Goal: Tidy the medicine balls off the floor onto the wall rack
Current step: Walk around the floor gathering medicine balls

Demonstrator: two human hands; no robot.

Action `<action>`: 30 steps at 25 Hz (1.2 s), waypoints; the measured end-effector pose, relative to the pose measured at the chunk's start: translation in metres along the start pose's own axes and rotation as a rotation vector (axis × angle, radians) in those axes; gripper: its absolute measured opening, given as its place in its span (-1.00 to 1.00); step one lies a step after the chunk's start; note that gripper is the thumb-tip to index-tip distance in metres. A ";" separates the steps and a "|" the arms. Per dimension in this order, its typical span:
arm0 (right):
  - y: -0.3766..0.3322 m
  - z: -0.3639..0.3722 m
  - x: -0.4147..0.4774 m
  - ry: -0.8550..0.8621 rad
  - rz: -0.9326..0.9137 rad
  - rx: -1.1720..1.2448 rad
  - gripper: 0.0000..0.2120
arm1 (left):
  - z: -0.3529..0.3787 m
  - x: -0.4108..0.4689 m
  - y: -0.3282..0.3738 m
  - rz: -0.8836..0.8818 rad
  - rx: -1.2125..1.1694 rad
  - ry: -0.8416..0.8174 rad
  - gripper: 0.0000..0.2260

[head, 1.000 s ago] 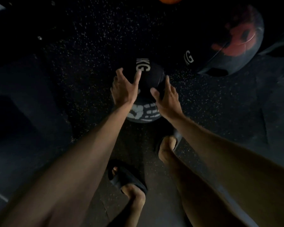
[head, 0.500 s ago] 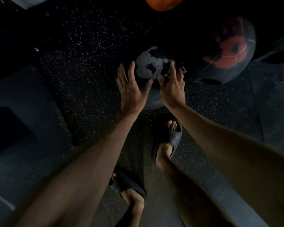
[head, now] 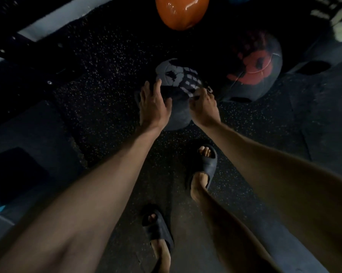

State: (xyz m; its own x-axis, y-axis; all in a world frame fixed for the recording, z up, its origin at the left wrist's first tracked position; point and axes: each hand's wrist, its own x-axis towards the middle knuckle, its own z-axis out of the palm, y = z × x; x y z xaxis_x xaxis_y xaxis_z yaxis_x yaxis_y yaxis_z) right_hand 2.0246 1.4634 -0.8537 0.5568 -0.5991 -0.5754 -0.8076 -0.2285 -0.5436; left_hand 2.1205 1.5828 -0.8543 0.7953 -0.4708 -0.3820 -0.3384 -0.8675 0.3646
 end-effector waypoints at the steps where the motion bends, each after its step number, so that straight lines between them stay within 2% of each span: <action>1: 0.002 -0.004 -0.015 -0.013 -0.020 -0.025 -0.66 | -0.004 -0.012 0.004 0.020 0.065 -0.004 -0.49; 6: 0.024 -0.022 -0.103 -0.092 -0.045 -0.151 -0.72 | -0.025 -0.085 0.018 0.161 0.247 -0.246 -0.71; 9: 0.050 -0.029 -0.167 -0.037 0.021 -0.171 -0.71 | -0.029 -0.143 0.027 0.216 0.288 -0.396 -0.70; 13: 0.095 -0.030 -0.248 -0.006 0.110 -0.141 -0.71 | -0.012 -0.223 0.038 0.317 0.311 -0.504 -0.69; 19: 0.212 -0.035 -0.380 0.033 0.256 -0.119 -0.74 | 0.044 -0.357 0.062 0.356 0.299 -0.656 -0.69; 25: 0.340 -0.031 -0.488 -0.023 0.300 -0.166 -0.69 | 0.118 -0.481 0.084 0.361 0.212 -0.711 -0.70; 30: 0.462 -0.022 -0.562 -0.040 0.257 -0.218 -0.70 | 0.195 -0.592 0.093 0.273 0.187 -0.657 -0.68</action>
State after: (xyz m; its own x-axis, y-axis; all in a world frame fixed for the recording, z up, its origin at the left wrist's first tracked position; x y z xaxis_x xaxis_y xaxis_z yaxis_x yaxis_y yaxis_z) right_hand 1.3340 1.6779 -0.7686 0.3329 -0.6288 -0.7027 -0.9428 -0.2351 -0.2362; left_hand 1.5202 1.7497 -0.7605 0.2244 -0.6221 -0.7501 -0.6082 -0.6908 0.3909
